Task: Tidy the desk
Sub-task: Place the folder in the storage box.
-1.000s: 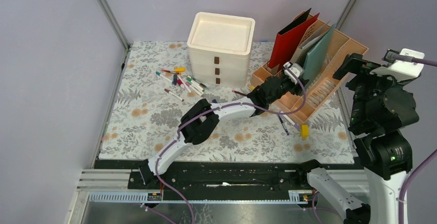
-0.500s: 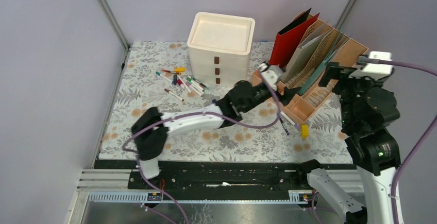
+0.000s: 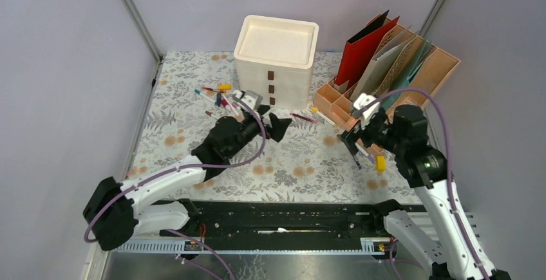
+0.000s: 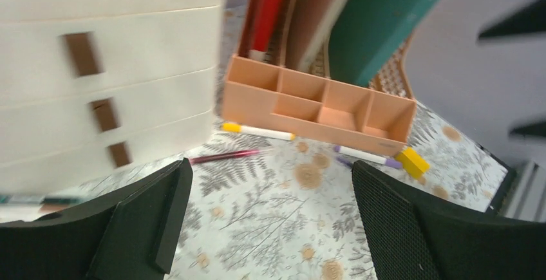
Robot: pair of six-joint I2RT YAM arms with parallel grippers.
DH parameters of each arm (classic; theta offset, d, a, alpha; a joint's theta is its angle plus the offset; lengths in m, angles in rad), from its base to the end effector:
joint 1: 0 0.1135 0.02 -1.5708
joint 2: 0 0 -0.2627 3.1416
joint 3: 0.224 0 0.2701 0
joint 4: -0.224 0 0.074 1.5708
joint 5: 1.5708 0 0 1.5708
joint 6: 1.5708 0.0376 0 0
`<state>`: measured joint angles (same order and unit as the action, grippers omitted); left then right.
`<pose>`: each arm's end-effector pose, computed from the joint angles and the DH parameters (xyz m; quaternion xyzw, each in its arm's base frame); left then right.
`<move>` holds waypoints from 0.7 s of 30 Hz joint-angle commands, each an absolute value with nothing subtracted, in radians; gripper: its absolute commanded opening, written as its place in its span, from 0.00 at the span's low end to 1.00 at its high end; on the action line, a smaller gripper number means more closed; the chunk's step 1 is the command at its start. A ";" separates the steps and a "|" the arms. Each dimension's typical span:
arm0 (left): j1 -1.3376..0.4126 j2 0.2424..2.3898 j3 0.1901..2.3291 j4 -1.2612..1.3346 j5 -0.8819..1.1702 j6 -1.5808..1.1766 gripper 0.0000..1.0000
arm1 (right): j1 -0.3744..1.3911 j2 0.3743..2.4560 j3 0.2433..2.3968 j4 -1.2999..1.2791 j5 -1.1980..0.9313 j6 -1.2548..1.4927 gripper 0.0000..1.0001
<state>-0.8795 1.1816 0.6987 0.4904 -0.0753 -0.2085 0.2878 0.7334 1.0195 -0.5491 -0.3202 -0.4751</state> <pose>0.1889 -0.2239 0.2882 0.2065 0.6735 -0.3444 0.6206 0.1563 0.0586 0.3927 -0.3817 0.6912 0.0698 0.6097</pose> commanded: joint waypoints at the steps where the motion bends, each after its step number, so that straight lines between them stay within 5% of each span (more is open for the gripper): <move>1: -0.780 1.055 0.644 0.415 -0.023 -0.357 0.99 | 0.285 0.775 0.891 -0.506 -0.632 -0.590 1.00; 11: -0.523 1.158 0.627 0.529 0.221 -0.530 0.99 | 0.285 0.841 0.789 -0.437 -0.593 -0.582 1.00; 21: -0.466 1.374 0.738 0.545 0.189 -0.595 0.99 | 0.285 0.870 0.732 -0.458 -0.376 -0.694 1.00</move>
